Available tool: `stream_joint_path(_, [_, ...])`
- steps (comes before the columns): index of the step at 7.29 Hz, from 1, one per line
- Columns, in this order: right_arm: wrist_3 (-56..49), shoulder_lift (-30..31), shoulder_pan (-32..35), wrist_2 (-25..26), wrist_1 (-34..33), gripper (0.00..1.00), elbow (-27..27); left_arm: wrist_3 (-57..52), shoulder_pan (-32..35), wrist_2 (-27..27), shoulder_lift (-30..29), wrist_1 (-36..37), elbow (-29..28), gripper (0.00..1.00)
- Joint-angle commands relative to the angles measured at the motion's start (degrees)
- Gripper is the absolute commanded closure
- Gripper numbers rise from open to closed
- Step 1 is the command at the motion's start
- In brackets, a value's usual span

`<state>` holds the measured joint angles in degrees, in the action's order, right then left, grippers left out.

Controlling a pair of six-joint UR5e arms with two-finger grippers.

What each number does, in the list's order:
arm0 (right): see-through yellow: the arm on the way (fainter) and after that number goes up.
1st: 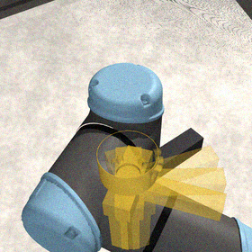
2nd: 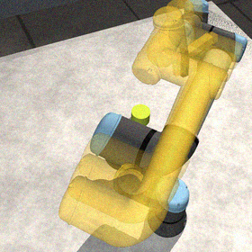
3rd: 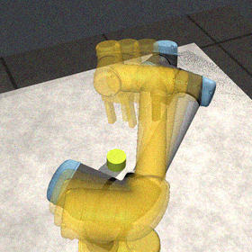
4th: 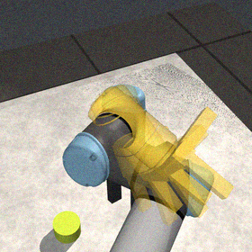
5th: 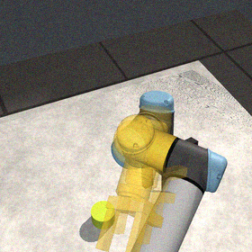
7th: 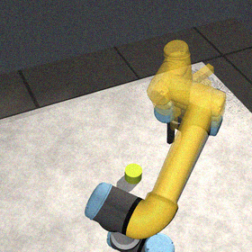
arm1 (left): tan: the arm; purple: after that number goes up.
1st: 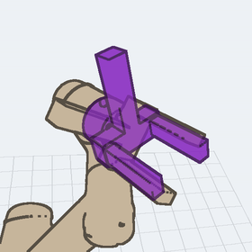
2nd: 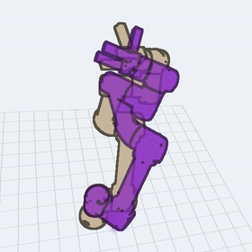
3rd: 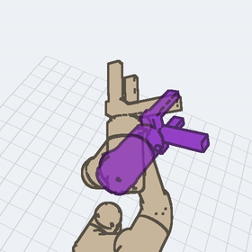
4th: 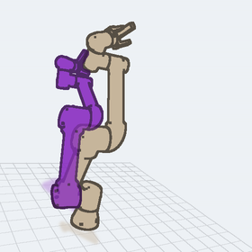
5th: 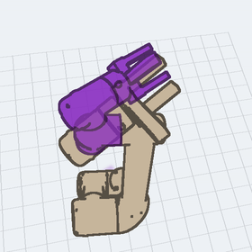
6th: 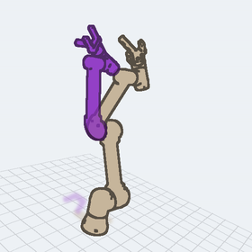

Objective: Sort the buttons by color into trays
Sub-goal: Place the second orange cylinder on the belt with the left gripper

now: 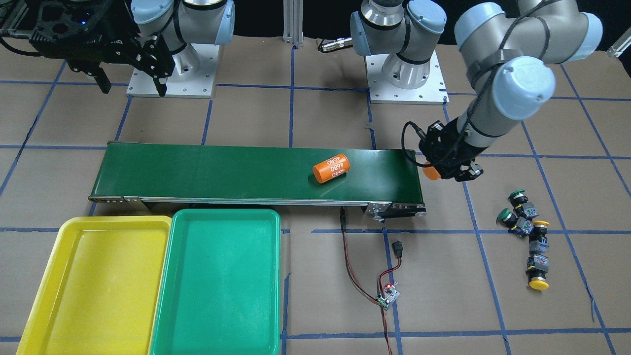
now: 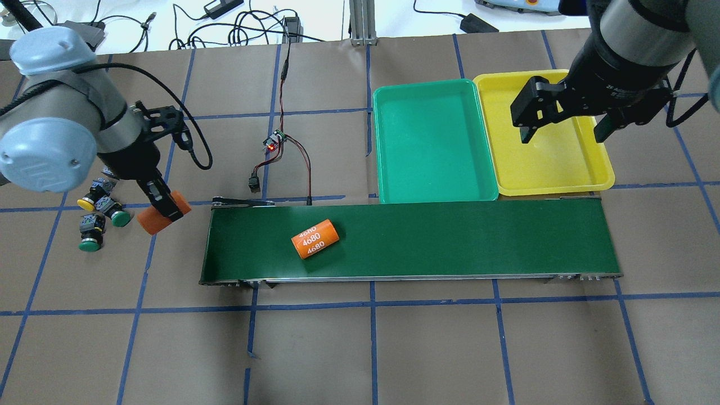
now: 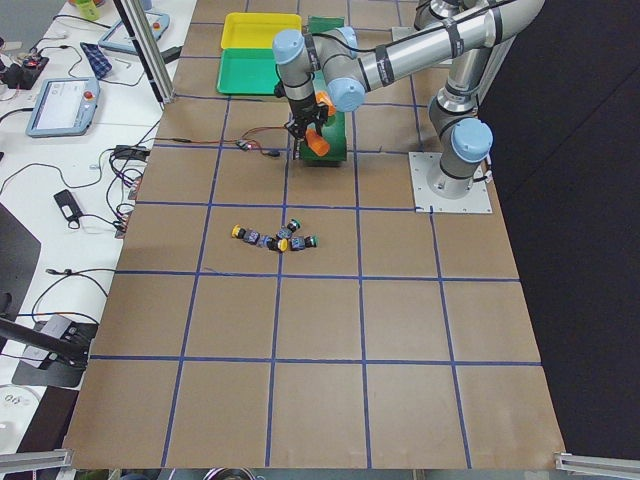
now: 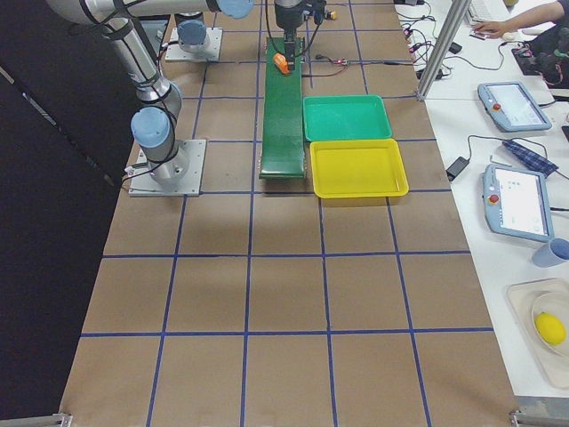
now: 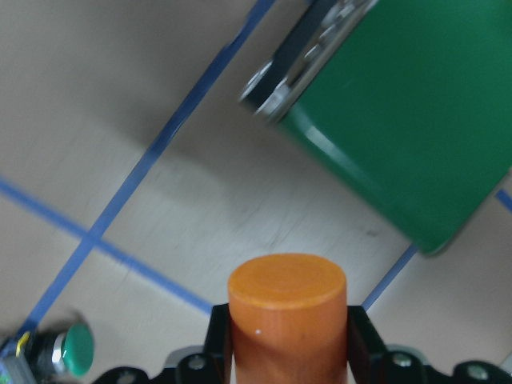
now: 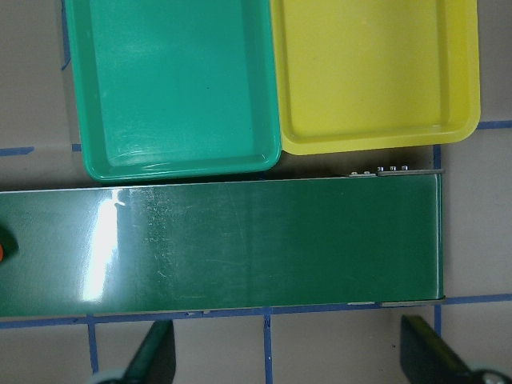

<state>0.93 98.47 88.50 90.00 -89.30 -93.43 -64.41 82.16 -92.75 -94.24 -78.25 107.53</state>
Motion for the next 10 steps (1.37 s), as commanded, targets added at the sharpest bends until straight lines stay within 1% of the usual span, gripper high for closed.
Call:
stream_joint_path(1, [0.0,0.0,0.0,0.0,0.0,0.0,0.0,1.9,5.7,0.4,1.2,4.7,4.3,1.0])
stream_joint_path(3, [0.0,0.0,0.0,0.0,0.0,0.0,0.0,2.0,9.9,0.2,0.9,15.4,9.7,1.0])
stream_joint_path(4, [0.0,0.0,0.0,0.0,0.0,0.0,0.0,4.5,10.3,0.3,0.4,18.8,12.2,0.44])
stream_joint_path(5, [0.0,0.0,0.0,0.0,0.0,0.0,0.0,3.9,10.2,0.4,-0.2,22.1,12.1,0.0])
stream_joint_path(7, [0.0,0.0,0.1,0.1,0.1,0.0,-0.1,3.1,8.8,0.1,1.9,21.3,11.7,0.0])
stream_joint_path(8, [0.0,0.0,0.0,0.1,0.1,0.0,-0.1,2.9,5.2,0.1,2.7,17.4,10.4,0.0])
stream_joint_path(9, [0.0,-0.2,0.0,0.1,0.1,0.0,-0.1,2.5,-2.2,1.0,3.8,12.2,9.1,0.0])
stream_joint_path(10, [-0.1,-0.3,0.0,0.1,0.1,0.0,-0.1,2.3,-12.1,3.9,3.6,10.5,9.0,0.0])
